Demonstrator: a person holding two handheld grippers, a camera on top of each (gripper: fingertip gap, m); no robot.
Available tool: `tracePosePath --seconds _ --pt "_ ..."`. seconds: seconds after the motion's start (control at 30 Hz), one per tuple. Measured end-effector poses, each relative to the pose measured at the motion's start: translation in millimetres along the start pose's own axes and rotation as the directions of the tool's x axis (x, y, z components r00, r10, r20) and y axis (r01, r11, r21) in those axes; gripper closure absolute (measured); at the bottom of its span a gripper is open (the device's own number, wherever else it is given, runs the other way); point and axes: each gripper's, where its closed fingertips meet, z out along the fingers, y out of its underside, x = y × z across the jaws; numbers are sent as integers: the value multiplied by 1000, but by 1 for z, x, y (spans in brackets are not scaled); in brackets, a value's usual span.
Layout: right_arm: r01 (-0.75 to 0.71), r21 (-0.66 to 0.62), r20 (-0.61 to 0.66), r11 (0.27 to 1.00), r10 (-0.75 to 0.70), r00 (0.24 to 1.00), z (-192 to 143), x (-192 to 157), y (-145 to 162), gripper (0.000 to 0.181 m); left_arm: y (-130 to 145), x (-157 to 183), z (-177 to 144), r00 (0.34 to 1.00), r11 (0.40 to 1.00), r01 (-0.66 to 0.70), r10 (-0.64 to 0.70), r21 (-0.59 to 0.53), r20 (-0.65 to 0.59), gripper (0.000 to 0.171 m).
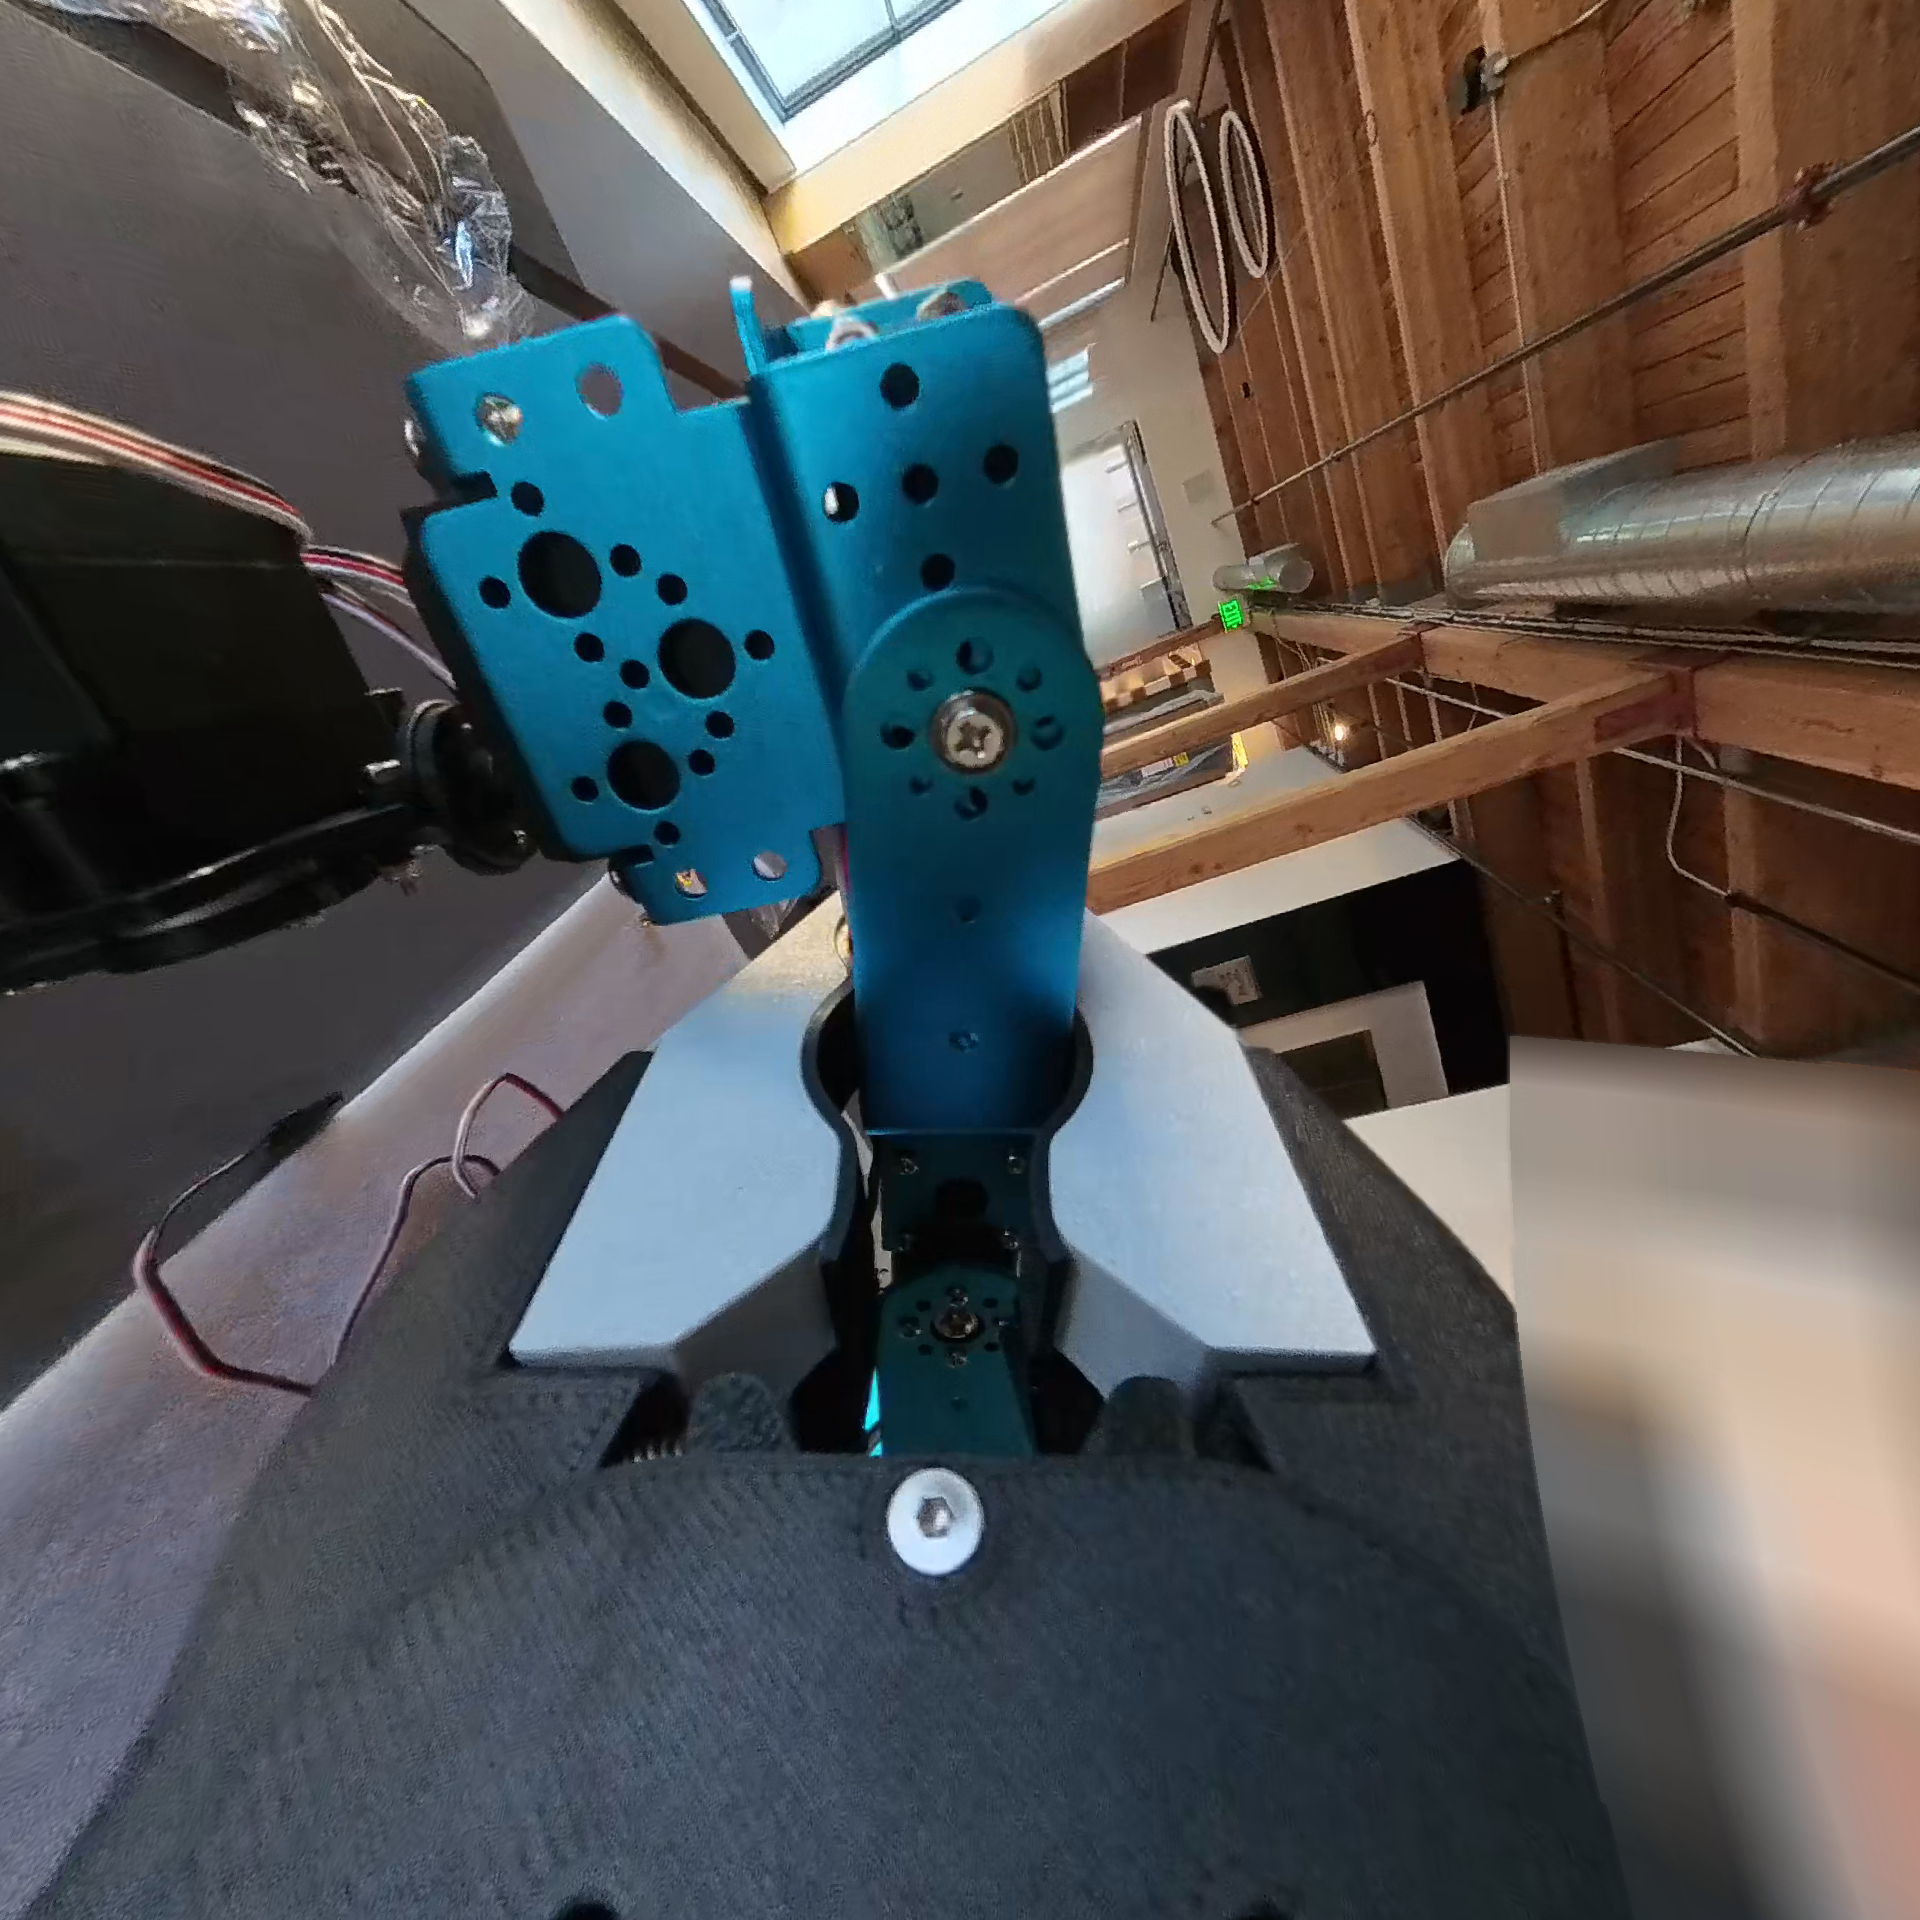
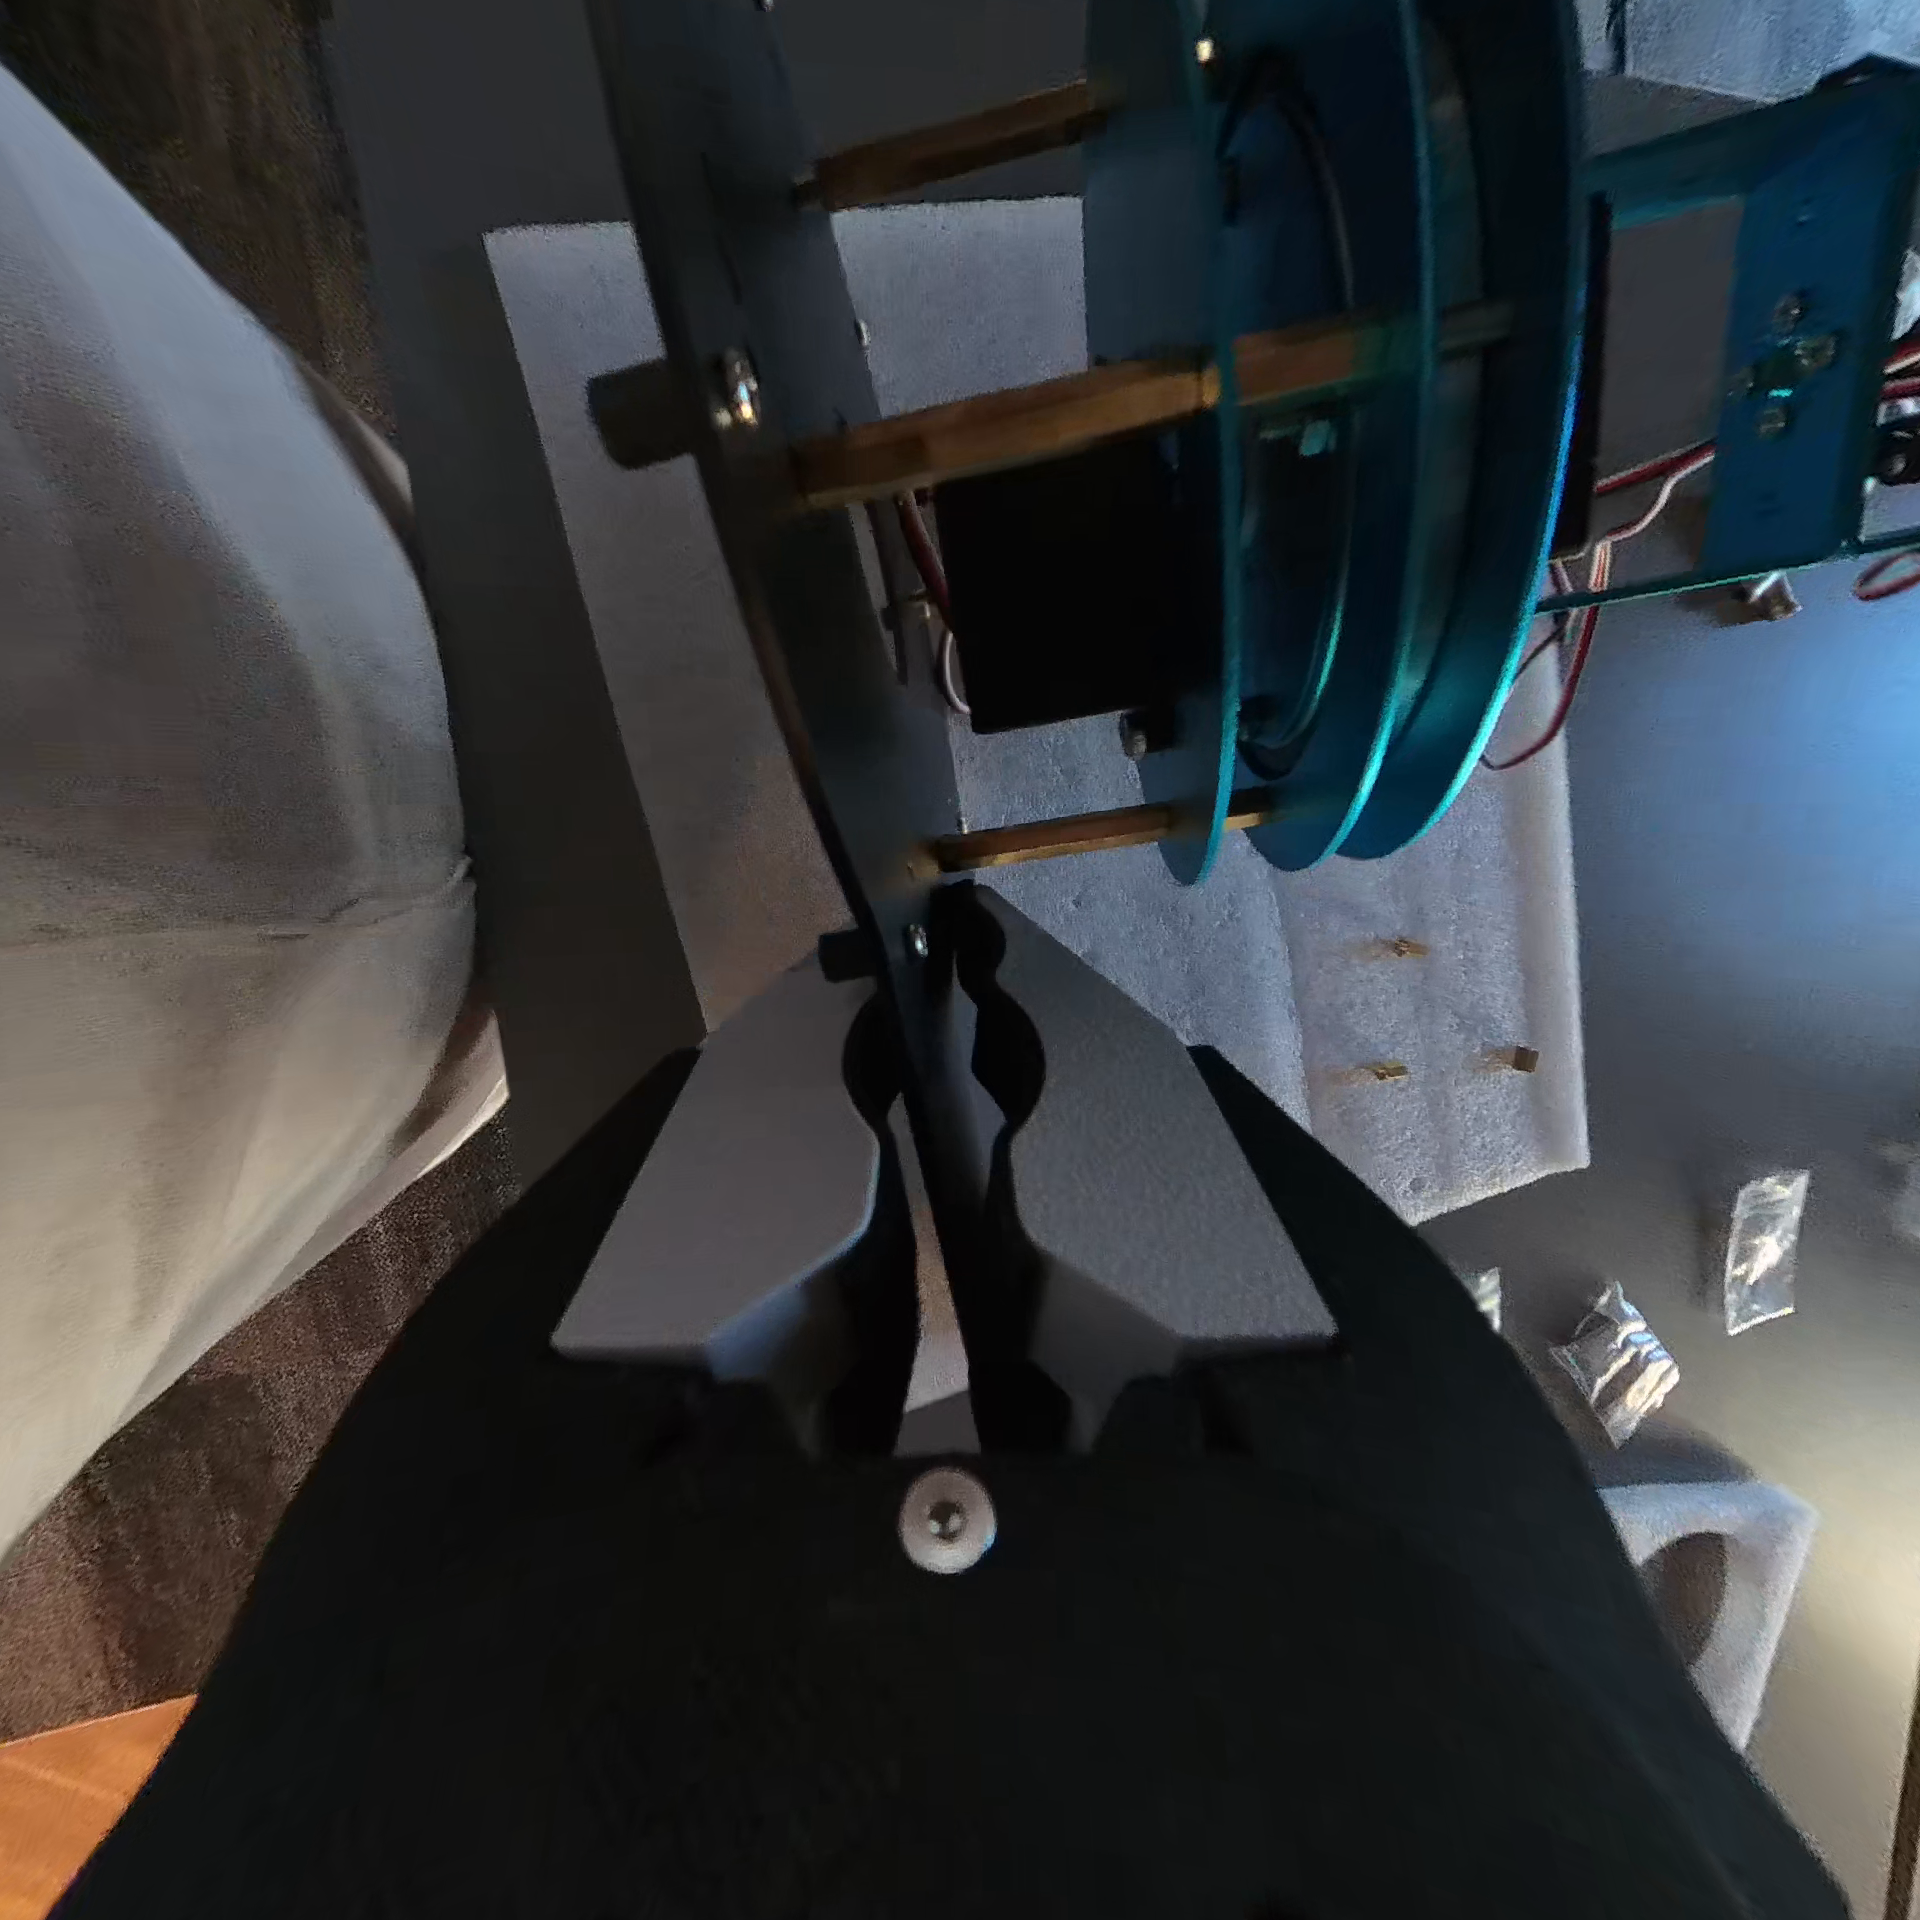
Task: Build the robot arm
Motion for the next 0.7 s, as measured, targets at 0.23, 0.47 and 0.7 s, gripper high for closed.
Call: tracePosePath --seconds 0.23,0.47,0.7 --pt "17 2 -44 1000 -17 999 2 -1 2 180 3 -3 -7 1000 1000 -7 8 30 -4 147" --pt "-21 4 21 1000 20 1000 3 0 3 180 1 -5 -8 999 999 -41 41 35 -6 147" --pt "-37 -9 26 999 37 999 3 -2 3 177 2 -4 -11 997 997 -72 73 37 -14 147"
